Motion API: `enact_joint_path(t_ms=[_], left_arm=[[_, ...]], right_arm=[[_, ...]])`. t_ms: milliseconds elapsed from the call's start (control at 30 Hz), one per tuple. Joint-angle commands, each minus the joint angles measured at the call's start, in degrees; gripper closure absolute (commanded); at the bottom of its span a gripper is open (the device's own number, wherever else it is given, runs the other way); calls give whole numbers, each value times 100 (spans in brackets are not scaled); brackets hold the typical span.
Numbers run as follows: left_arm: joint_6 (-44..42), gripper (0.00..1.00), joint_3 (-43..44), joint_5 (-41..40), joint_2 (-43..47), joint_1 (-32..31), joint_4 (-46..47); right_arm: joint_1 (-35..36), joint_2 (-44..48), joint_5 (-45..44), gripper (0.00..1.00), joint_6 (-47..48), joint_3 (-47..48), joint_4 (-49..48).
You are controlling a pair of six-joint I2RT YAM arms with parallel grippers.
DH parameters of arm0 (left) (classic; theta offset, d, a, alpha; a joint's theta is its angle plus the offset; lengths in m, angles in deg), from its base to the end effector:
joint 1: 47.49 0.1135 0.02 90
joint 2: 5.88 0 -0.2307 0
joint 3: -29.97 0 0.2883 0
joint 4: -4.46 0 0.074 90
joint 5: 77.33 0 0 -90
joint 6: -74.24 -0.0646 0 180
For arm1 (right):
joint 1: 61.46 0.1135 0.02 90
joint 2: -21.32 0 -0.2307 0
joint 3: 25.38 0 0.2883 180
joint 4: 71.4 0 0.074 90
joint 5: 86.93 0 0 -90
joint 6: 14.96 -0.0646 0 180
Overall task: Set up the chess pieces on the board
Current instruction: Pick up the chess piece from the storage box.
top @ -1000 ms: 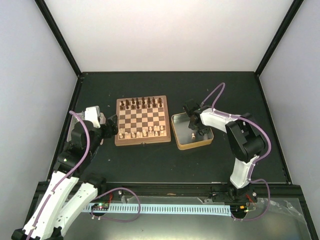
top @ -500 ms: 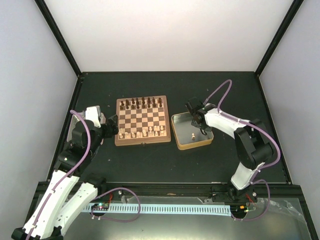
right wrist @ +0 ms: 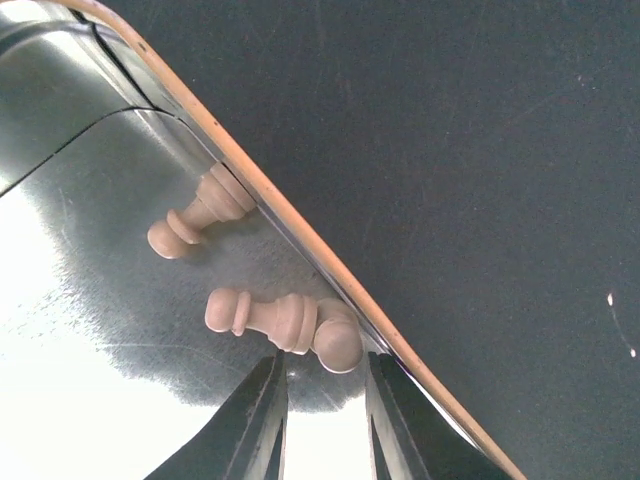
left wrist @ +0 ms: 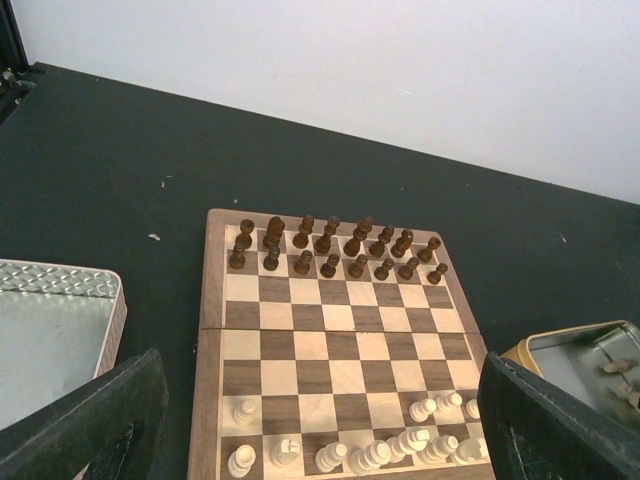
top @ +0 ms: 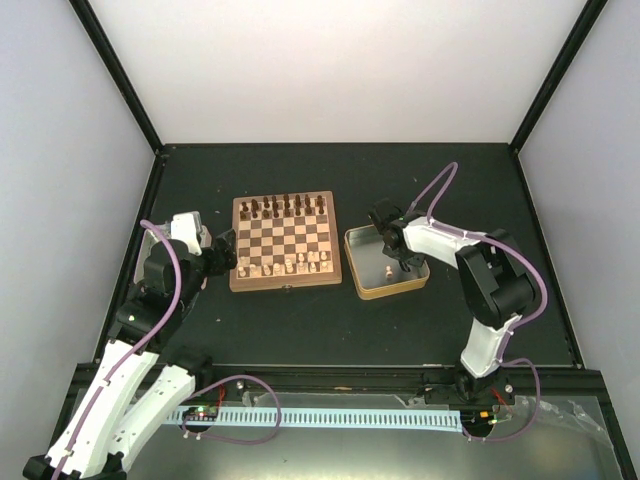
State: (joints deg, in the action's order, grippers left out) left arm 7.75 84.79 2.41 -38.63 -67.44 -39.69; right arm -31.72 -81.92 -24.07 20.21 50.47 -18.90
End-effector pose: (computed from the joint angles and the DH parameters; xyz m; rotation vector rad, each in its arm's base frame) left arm 0.2113 -0.0645 0.2949 -0.1793 1.9555 -0.3253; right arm 0.3202 0.1490 0.0760 0.6373 2.6009 -0.3187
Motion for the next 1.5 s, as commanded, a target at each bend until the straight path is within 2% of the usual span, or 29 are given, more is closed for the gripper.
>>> enact_joint_path(t_ms=[0, 233, 533, 667, 767, 900, 1200, 1267, 1300, 1333, 1467], left_arm=[[-74, 13, 17, 7, -3, -18, 59], [-74, 13, 17, 7, -5, -18, 53], [-74, 13, 15, -2, 5, -20, 50], [-83, 13, 9, -10, 23, -18, 41], [-85, 13, 13, -11, 22, -18, 34], [-83, 13, 8, -11, 25, -18, 39], [-100, 13, -9, 196, -51, -17, 134], [-93, 13, -11, 248, -72, -18, 153], [-96, 13, -9, 275, -81, -18, 155], [-86, 13, -9, 301, -86, -18, 163], [-83, 13, -30, 351, -127, -18, 188]], right_arm=[[-97, -118, -401, 76, -174, 50, -98], [-188, -66, -322, 85, -696, 9, -331], [-336, 117, -21, 78, -1971, -262, -575], [-406, 109, -37, 79, -2269, -279, -443], [-416, 109, -71, 84, -2371, -298, -427], [-407, 156, -73, 98, -2108, -239, -407], [-392, 799, 291, 99, -535, -391, -536], [-398, 961, 298, 99, -522, -497, -464], [-403, 1016, 280, 98, -582, -532, -438], [-407, 1079, 256, 93, -705, -558, -395], [-435, 1047, 222, 66, -1398, -605, -412]])
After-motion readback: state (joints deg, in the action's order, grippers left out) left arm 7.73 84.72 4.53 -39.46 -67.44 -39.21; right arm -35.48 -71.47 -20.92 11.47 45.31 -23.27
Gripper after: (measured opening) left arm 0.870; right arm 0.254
